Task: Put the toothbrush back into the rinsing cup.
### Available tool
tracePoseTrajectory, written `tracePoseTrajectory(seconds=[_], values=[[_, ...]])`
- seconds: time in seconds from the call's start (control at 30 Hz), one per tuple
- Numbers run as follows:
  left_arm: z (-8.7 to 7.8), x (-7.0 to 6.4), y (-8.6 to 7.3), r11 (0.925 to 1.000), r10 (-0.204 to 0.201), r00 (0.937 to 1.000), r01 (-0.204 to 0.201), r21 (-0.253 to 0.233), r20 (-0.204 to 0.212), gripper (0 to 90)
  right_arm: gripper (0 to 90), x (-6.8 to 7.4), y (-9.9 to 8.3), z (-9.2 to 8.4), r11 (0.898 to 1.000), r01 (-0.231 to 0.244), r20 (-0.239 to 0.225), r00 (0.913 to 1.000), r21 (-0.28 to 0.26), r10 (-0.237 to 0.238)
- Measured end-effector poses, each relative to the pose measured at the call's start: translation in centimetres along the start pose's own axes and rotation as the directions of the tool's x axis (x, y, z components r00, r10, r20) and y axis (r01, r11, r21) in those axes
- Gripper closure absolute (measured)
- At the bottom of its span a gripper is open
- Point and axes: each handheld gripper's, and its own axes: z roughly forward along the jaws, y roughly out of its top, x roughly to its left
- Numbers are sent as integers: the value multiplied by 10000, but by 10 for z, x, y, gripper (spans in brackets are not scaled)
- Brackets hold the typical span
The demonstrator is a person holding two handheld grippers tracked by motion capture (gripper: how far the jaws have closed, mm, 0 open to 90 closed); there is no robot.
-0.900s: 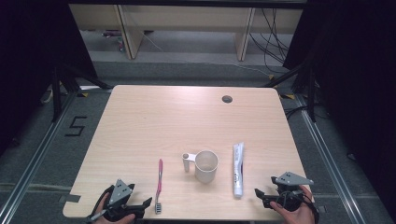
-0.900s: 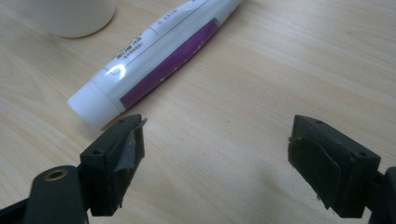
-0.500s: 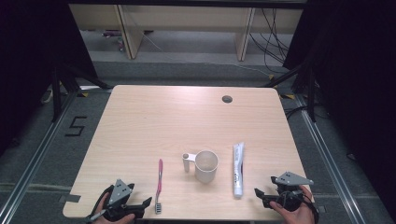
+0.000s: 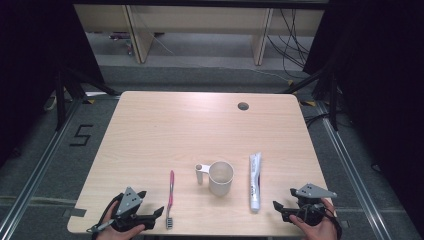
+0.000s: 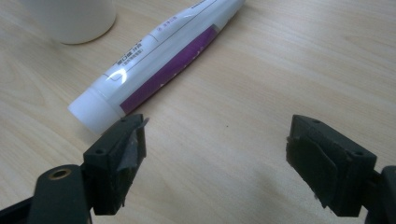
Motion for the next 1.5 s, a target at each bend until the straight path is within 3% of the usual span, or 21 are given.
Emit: tracePoseTrajectory(seconds=[0.13,0.17,0.27,0.47,0.5,0.53,0.57,0.6,0.87,0.97,1.03,1.07,1.3,1.33,1.37,1.43,1.5], values=[[1,1,8,9990,447,9990,-446,-100,95,197,212,0,0,0,10000,-29,-32,10000,13,30],[4,0,10,9988,365,9993,-361,-322,111,203,212,0,0,0,10000,-36,-35,10000,19,36],[6,4,18,9981,593,9981,-591,-153,170,227,214,1,0,0,10000,-66,-36,10000,47,66],[19,8,27,9969,775,9968,-771,-169,218,366,217,-1,0,1,9999,-145,-65,9999,-14,145],[20,10,29,9950,1000,9946,-1000,-10,270,398,218,2,-1,1,9985,-529,-164,9985,111,530],[22,10,30,9934,1145,9929,-1145,-25,319,447,219,-1,-1,1,9999,-164,-67,9998,39,164],[25,8,31,9939,1102,9932,-1097,-144,372,480,220,-1,-1,0,9999,-161,-34,9999,18,161],[26,10,32,9890,1473,9884,-1478,91,369,506,220,-1,-1,0,9999,-166,-32,9999,6,166],[48,10,45,9759,2148,9750,-2165,256,572,797,225,-1,-1,2,9998,-180,-114,9998,64,181],[55,12,50,9632,2648,9628,-2667,322,534,850,226,-2,-1,2,9999,-111,-107,9999,18,111],[62,11,51,9653,2586,9644,-2601,213,553,874,226,-2,-2,2,9999,-156,-115,9998,60,157],[63,12,52,9595,2763,9596,-2786,420,527,884,227,-2,-2,2,9998,-163,-128,9998,66,164],[77,12,53,9607,2673,9616,-2710,603,631,895,229,-2,-1,2,9999,-61,-101,9999,105,62],[77,13,54,9565,2789,9584,-2829,715,612,895,229,-2,-1,2,9999,-81,-120,9999,127,82],[80,13,53,9615,2647,9624,-2682,601,603,895,229,-2,-2,2,9999,-106,-117,9999,93,107],[81,15,55,9579,2731,9600,-2773,750,618,895,230,-2,-1,2,9999,-85,-128,9999,114,87],[84,17,55,9614,2610,9637,-2648,745,571,895,230,-2,-2,2,9999,-100,-147,9998,80,101]])
